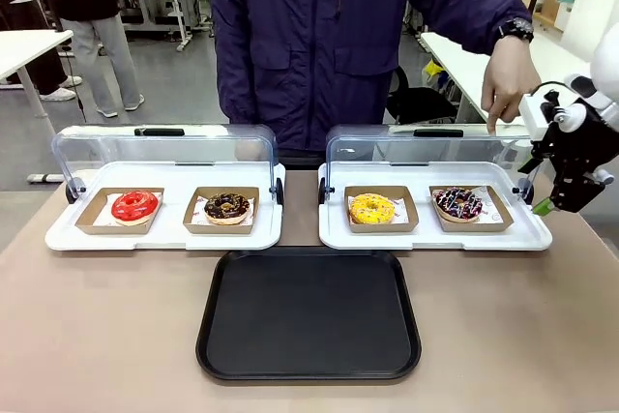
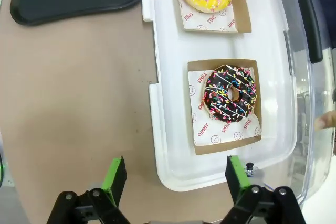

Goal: Move the fourth donut from the left to the tray.
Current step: Pick up the Paper togo box containing the Donut indicated by the person and place it on the Handle tray.

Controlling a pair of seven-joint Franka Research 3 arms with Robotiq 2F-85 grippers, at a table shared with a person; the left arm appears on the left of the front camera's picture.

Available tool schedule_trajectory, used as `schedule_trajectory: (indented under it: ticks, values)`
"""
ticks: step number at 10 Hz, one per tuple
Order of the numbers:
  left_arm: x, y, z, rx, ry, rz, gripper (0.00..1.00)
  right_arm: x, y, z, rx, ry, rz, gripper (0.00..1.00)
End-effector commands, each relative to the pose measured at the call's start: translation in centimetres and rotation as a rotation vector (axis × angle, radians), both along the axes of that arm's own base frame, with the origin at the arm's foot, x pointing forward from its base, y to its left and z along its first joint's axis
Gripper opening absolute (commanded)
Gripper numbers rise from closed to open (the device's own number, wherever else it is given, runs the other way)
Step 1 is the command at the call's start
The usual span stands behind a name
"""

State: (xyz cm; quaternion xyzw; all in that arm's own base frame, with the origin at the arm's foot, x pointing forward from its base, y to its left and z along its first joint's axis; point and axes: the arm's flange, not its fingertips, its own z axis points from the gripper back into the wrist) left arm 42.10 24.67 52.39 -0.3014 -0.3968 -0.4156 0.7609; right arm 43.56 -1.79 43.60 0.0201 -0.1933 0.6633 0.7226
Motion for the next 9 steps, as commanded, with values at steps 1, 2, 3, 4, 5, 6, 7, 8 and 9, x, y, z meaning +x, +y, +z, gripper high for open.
schedule_trajectory:
  ticks: [1,2,3,4,5,6,7,8,9]
  values:
    - [-0.2,0.0,0.2,-0.003,-0.003,-0.003,1.00,0.1,-0.1,0.2,-0.017,-0.012,0.009,1.00]
    - [-0.2,0.0,0.2,-0.003,-0.003,-0.003,1.00,0.0,0.0,0.0,0.000,0.000,0.000,1.00]
    - [-0.2,0.0,0.2,-0.003,-0.003,-0.003,1.00,0.6,1.3,-1.4,-0.018,-0.006,0.010,1.00]
    - [-0.2,0.0,0.2,-0.003,-0.003,-0.003,1.00,0.9,1.3,-2.0,-0.024,-0.015,0.004,1.00]
    - [-0.2,0.0,0.2,-0.003,-0.003,-0.003,1.00,1.0,1.6,-2.8,-0.037,-0.023,0.003,1.00]
    - [-0.2,0.0,0.2,-0.003,-0.003,-0.003,1.00,1.3,1.8,-3.7,-0.045,-0.028,0.010,1.00]
    - [-0.2,0.0,0.2,-0.003,-0.003,-0.003,1.00,1.6,2.0,-4.4,-0.064,-0.026,0.000,1.00]
    - [-0.2,0.0,0.2,-0.003,-0.003,-0.003,1.00,2.1,1.9,-5.3,-0.085,-0.036,-0.009,1.00]
    - [-0.2,0.0,0.2,-0.003,-0.003,-0.003,1.00,2.2,2.1,-5.9,-0.091,-0.048,-0.004,1.00]
